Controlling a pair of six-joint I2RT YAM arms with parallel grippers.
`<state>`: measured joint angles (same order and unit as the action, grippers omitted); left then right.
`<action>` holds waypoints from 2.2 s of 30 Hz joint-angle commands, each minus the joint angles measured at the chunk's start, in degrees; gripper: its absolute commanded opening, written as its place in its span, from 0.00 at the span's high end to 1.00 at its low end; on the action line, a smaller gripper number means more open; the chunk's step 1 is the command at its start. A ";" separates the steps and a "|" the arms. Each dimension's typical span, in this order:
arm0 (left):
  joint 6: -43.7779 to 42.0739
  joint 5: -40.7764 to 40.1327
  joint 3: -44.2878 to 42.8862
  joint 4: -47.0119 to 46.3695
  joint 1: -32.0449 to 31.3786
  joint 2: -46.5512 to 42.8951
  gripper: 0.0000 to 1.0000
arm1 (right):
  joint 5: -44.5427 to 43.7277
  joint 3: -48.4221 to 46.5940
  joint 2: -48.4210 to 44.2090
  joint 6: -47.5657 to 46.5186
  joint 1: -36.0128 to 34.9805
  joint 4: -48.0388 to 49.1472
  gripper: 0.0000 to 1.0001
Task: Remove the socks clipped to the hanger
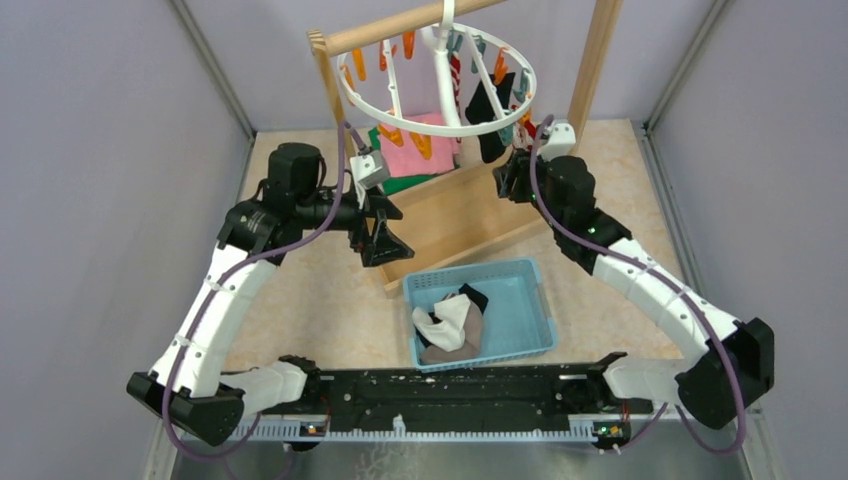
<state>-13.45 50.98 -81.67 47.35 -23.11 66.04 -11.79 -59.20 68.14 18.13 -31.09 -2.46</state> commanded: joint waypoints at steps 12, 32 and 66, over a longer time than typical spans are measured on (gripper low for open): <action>-0.43 1.93 -2.34 1.12 0.61 -2.38 0.01 | 9.28 2.75 -6.35 0.92 -0.59 9.61 0.91; 0.84 2.73 -3.11 1.64 0.61 -2.45 0.01 | -3.71 -1.58 1.60 -7.31 0.25 7.59 0.38; 14.63 4.41 1.10 -12.92 2.90 -1.49 0.01 | 41.08 5.44 -2.66 21.66 -14.83 26.78 1.00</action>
<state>-4.01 52.47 -80.86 41.34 -20.53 63.40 27.16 -51.75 65.47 36.73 -44.97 18.04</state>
